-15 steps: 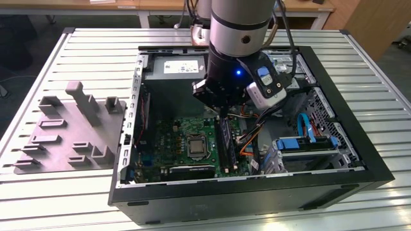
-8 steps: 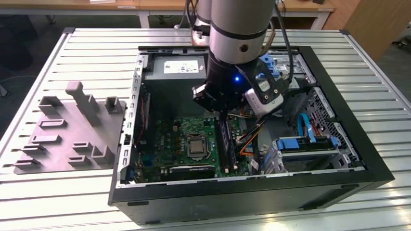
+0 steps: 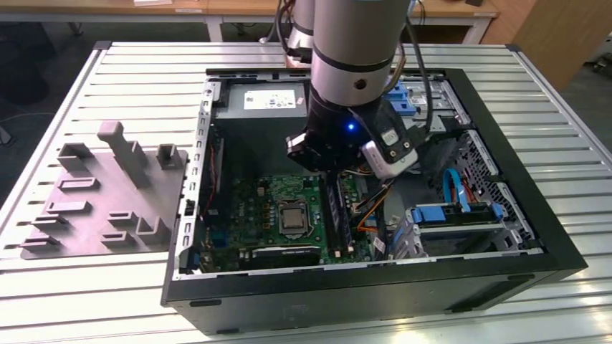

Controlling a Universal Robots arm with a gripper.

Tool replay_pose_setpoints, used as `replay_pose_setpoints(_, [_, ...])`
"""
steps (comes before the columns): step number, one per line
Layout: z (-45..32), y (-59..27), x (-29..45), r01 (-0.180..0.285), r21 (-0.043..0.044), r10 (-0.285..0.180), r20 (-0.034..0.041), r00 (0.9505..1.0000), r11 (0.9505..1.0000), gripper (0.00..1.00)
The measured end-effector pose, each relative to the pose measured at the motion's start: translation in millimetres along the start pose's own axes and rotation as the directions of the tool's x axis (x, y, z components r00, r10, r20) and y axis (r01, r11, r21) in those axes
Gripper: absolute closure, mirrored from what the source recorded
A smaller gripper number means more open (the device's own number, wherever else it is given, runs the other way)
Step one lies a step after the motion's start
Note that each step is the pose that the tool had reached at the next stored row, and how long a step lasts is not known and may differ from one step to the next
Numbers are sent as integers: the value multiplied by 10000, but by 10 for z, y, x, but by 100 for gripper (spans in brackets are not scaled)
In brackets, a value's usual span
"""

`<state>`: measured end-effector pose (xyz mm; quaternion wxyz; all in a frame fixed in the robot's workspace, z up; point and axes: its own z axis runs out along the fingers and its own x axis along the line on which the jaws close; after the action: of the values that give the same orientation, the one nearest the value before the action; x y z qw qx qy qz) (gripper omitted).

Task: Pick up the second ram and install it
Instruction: 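Insert the second ram into the second slot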

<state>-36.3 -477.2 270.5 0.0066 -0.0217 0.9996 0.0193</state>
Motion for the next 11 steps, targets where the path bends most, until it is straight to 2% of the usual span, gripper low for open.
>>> replay_pose_setpoints(8, [86, -8, 2, -100, 5, 100, 3, 10000, 10000, 89])
replay_pose_setpoints(11, [106, -40, 3, -190, 7, 190, 6, 9998, 9998, 89])
